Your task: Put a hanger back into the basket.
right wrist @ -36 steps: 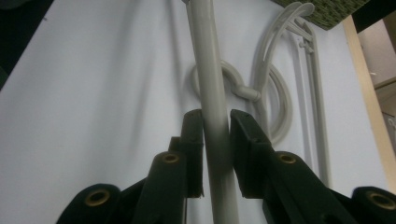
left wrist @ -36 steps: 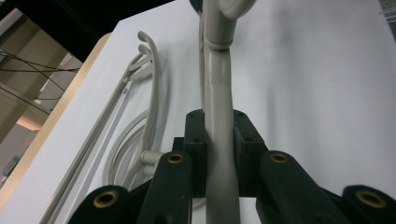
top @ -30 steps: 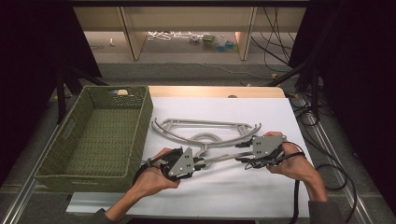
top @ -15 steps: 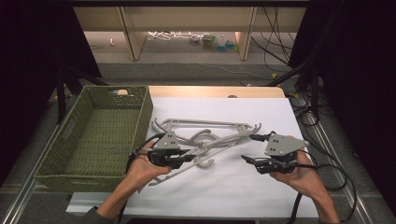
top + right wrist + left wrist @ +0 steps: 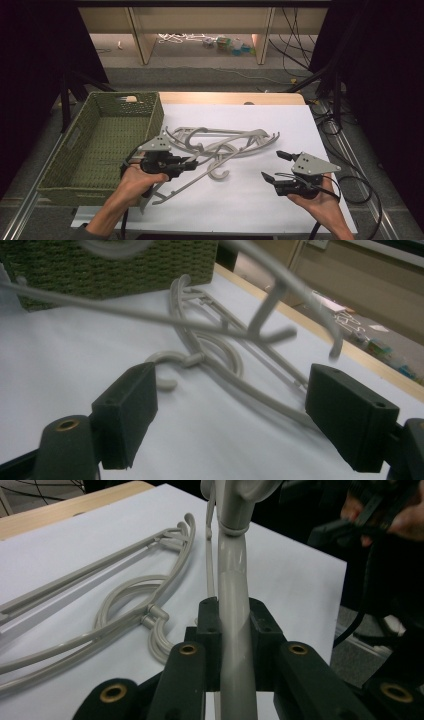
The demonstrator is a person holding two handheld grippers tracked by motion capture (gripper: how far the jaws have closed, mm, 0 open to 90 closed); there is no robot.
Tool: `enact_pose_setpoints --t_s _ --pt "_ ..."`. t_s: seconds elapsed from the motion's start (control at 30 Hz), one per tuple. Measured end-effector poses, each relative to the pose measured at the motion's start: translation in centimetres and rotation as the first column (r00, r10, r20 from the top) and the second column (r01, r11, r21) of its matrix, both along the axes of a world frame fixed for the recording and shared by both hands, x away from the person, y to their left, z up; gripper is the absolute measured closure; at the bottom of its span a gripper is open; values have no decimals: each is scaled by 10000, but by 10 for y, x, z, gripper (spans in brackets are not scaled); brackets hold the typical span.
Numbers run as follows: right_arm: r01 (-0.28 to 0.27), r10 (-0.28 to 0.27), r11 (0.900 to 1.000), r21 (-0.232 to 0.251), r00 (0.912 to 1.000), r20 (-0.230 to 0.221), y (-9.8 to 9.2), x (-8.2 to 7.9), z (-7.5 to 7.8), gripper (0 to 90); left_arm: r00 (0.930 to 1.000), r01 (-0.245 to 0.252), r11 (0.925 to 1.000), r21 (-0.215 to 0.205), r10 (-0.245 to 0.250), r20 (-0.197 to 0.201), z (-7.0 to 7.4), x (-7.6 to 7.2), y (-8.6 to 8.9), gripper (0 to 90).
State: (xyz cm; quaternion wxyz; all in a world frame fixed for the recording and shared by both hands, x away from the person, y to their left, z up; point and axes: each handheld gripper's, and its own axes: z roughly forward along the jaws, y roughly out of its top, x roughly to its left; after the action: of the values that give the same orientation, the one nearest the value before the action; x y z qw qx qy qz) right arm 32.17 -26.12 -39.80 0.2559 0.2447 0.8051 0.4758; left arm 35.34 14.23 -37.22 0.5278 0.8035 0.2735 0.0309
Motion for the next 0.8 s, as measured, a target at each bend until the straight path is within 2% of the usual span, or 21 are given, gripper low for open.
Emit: enact_pose_setpoints --t_s 0.07,0.1,0.3,0.4,0.5,0.6,0.7,0.77,0.8 --pt "-8 7 10000 -44 9999 -138 -1 -4 -6 216 9998 -122 9993 -363 117 -135 7 -2 9 793" --pt "-10 9 10000 -54 9999 -147 -1 -5 -8 217 9996 -220 9987 -449 213 -157 15 -5 17 793" --pt "-114 113 9999 -28 9993 -348 -2 -10 -18 210 9981 -582 9960 -674 568 -225 35 -7 38 793" --pt "-139 140 9999 21 9990 -435 -1 -12 -22 194 9963 -845 9946 -609 836 -173 46 -7 52 794" --pt "-223 223 9998 -6 9988 -435 -1 -13 -23 188 9933 -1155 9910 -681 1151 -102 57 -5 70 794" --pt "-349 347 9994 -42 9980 -520 -1 -14 -24 185 9893 -1457 9849 -935 1455 -87 64 -3 88 794" --pt "-280 279 9996 -9 9984 -487 0 -14 -25 185 9833 -1814 9795 -877 1816 -57 71 -2 104 794" --pt "-314 309 9995 -78 9980 -553 -1 -14 -24 186 9804 -1971 9781 -674 1969 -102 75 -1 114 794" --pt "-326 320 9994 -95 9979 -561 -1 -14 -25 186 9767 -2144 9752 -554 2143 -79 76 1 120 794"
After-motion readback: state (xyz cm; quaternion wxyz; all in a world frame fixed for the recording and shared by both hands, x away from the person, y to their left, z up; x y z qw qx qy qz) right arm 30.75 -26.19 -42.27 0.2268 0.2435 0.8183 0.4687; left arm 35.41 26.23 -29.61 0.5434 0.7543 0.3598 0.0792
